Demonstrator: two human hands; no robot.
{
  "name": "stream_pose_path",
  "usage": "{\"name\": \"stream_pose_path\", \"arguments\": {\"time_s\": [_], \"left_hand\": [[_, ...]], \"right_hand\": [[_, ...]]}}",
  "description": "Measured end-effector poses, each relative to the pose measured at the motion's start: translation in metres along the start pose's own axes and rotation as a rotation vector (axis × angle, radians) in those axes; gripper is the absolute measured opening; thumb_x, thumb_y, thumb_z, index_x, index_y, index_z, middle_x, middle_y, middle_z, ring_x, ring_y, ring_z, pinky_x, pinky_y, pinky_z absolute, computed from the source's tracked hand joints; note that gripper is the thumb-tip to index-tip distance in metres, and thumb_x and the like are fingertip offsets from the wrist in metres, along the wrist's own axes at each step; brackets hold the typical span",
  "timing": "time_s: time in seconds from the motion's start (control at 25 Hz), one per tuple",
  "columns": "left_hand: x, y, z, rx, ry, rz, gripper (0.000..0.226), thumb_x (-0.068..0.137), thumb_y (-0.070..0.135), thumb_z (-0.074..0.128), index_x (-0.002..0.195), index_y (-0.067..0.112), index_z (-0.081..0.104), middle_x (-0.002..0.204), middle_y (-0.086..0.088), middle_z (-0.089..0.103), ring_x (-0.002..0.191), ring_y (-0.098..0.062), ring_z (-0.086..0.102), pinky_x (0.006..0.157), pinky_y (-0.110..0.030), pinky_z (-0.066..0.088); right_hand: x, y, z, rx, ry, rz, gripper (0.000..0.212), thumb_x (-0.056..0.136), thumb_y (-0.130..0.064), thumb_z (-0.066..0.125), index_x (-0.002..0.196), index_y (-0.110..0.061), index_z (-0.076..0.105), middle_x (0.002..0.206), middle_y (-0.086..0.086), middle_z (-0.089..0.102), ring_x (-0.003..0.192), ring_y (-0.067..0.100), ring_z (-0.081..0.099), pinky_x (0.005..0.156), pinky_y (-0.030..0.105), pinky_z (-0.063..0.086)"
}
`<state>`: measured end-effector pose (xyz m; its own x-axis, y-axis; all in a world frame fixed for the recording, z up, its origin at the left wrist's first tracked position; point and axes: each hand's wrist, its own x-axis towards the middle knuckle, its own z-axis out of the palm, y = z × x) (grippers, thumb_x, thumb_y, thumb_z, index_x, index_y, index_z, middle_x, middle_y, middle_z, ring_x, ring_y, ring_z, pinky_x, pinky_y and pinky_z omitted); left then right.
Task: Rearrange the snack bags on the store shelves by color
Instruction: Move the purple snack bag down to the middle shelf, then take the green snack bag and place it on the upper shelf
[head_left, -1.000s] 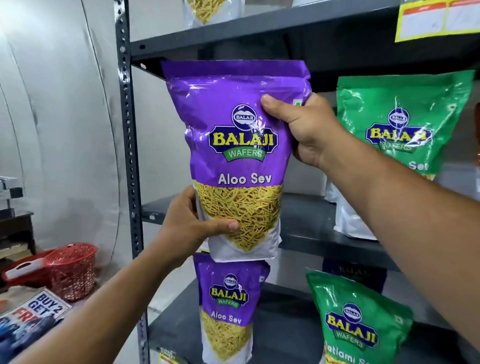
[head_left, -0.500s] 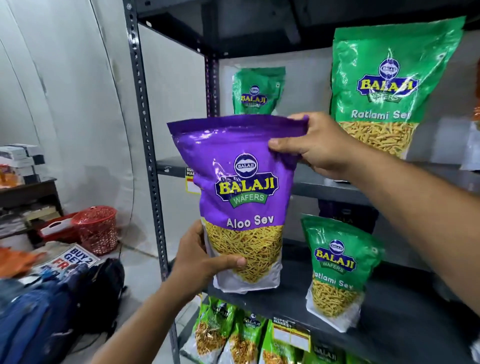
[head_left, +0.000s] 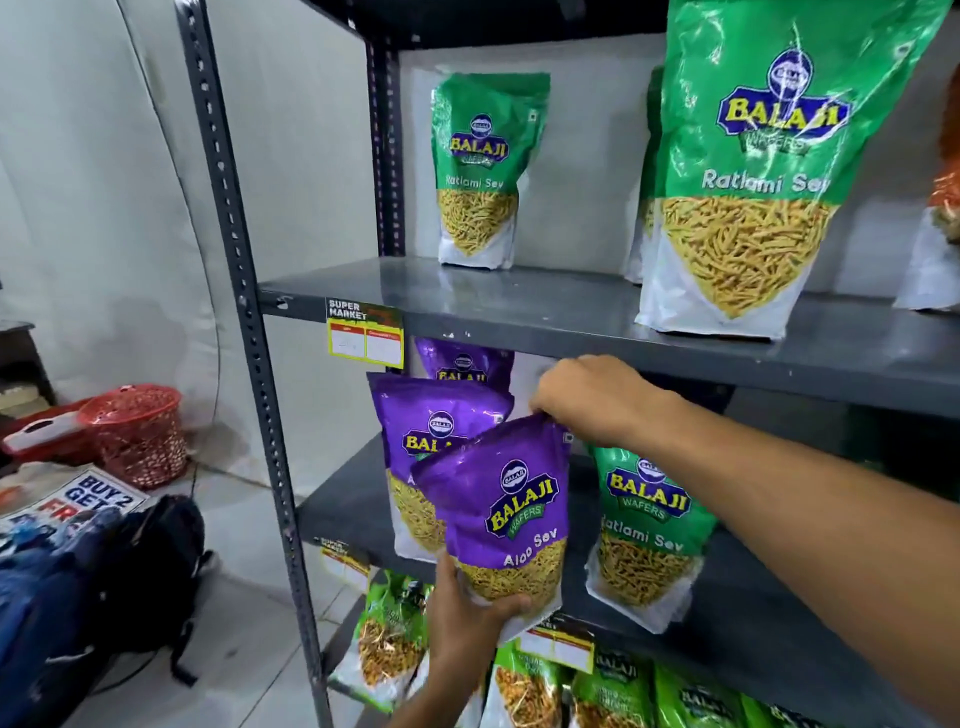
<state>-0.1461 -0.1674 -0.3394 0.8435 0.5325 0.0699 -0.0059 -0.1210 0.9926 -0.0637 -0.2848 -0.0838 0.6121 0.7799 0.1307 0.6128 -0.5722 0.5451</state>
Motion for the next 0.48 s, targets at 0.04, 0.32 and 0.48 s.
{"name": "stream_pose_path", "arguments": {"time_s": [0.04,0.32,0.48], "left_hand": [[0.003,-0.003,0.009,-0.004,0.027,-0.019,0.086,0.042,0.014,0.098,0.113,0.026,0.051,0.101,0.008,0.071,0.091,-0.010,0.066,0.067,-0.019,0.051],[0.019,0.001,0.050,0.116,0.101,-0.100,0.089,0.053,0.035,0.093,0.123,0.011,0.046,0.110,-0.003,0.065,0.093,-0.024,0.060,0.070,-0.031,0.048],[0.030,-0.008,0.063,0.086,0.076,-0.120,0.097,0.062,0.030,0.090,0.141,0.010,0.036,0.139,-0.013,0.056,0.123,-0.030,0.055,0.100,-0.045,0.049]], "right_hand": [[0.006,-0.002,0.007,-0.036,-0.014,0.004,0.029,0.081,-0.004,0.051,0.104,-0.015,0.065,0.106,0.011,0.067,0.101,0.037,0.064,0.072,0.041,0.053],[0.034,0.011,0.042,0.033,-0.097,0.098,0.027,0.075,0.004,0.050,0.097,0.001,0.066,0.102,0.021,0.068,0.093,0.036,0.065,0.072,0.039,0.050],[0.045,0.027,0.064,0.305,-0.126,0.320,0.008,0.071,-0.004,0.056,0.071,-0.012,0.055,0.093,0.023,0.067,0.075,0.027,0.056,0.061,0.025,0.039]]}}
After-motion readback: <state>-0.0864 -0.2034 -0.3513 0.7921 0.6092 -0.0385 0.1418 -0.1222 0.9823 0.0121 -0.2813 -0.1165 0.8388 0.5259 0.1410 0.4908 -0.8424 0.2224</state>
